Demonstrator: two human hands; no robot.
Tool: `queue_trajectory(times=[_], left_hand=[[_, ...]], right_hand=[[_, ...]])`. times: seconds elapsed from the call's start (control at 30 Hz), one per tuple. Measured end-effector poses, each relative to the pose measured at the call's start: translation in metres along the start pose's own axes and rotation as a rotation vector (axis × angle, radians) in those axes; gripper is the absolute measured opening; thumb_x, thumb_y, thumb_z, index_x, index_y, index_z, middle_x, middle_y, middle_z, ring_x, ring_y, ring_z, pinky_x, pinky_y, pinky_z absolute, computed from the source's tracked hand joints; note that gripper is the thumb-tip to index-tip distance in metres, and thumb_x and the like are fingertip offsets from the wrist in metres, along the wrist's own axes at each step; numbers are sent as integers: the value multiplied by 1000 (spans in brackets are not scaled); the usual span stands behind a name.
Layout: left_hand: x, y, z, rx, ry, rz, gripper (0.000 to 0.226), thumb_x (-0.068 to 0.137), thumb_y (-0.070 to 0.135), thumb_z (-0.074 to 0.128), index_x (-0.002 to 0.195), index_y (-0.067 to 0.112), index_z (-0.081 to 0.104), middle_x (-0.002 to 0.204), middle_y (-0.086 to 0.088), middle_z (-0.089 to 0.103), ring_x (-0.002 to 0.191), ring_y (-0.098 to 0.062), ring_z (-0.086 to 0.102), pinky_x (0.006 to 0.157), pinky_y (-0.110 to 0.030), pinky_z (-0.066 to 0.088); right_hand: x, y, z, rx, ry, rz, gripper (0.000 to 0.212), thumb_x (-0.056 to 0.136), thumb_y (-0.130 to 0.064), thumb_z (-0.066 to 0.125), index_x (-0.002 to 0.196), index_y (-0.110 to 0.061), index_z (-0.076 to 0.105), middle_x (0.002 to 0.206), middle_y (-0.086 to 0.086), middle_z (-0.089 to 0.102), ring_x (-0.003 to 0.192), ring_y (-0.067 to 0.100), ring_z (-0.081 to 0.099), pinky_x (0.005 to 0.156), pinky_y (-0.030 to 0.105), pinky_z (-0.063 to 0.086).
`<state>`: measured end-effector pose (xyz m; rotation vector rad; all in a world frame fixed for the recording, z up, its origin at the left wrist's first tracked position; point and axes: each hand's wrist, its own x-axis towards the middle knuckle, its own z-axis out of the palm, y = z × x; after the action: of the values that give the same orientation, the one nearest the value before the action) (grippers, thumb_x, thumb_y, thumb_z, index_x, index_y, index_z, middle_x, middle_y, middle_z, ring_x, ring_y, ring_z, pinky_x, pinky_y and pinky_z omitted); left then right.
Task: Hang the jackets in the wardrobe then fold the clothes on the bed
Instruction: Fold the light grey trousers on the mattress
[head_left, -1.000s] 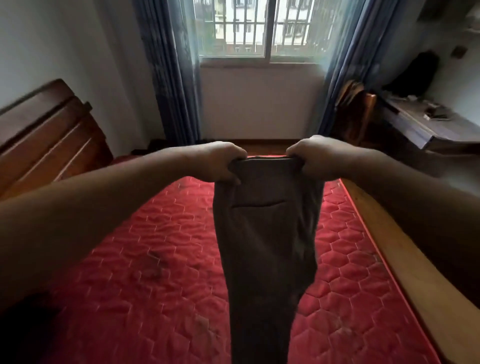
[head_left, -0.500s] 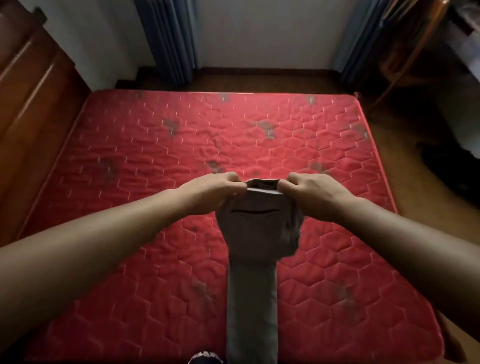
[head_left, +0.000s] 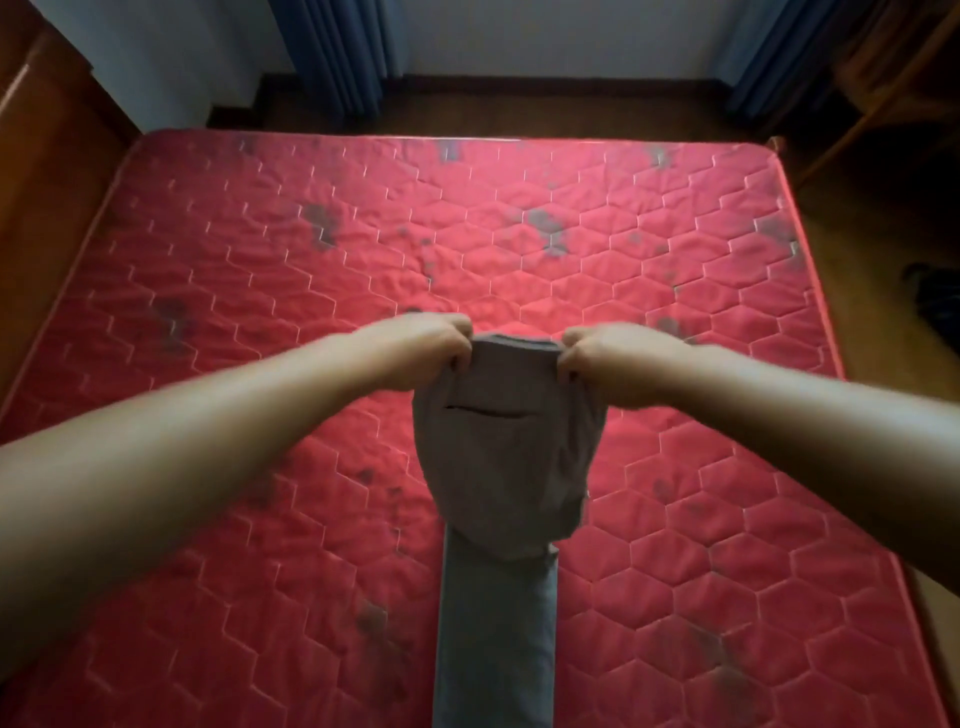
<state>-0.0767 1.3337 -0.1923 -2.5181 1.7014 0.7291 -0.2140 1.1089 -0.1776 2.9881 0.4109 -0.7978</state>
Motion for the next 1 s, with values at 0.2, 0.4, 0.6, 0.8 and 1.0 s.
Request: queue_trajectory(times=[0.2,0.4,0.6,0.8,1.0], left_hand=[[103,-74,-26,181,154,-470,85,92,22,61,160,25,10,167,-12,-6,153,-36,7,117,-58,25],[61,-43,171,-184,-38,-489,69,94,33,59,155,27,28,166,-14,2,152,-33,12,117,-53,31],[-13,16,366,-465,-343,-574,74,99,39,54,160,30,12,167,-12,-7,154,-30,4,122,-47,24],[50,3,394,-312,9,-476,65,104,41,42,160,26,12,167,-12,-9,155,-28,-5,121,-44,25],[167,-45,421,-60,312,-383,66,103,50,35,160,30,10,166,-18,-6,154,-33,-7,125,-47,7]], right_hand=[[117,71,-17,-11,194,542,68,95,-31,53,156,-29,21,168,9,-1,153,42,-1,113,71,15],[102,-16,174,282,-32,444,52,94,-49,56,141,-29,45,159,12,21,147,33,20,113,63,29],[60,-96,340,563,-393,512,58,97,-50,51,149,-29,33,158,11,20,141,35,28,107,53,41],[123,-80,367,394,52,433,60,99,-51,48,151,-26,35,163,14,21,150,32,20,116,50,30],[238,-19,388,186,361,455,72,100,-57,38,160,-21,23,167,20,9,154,43,3,121,64,7]])
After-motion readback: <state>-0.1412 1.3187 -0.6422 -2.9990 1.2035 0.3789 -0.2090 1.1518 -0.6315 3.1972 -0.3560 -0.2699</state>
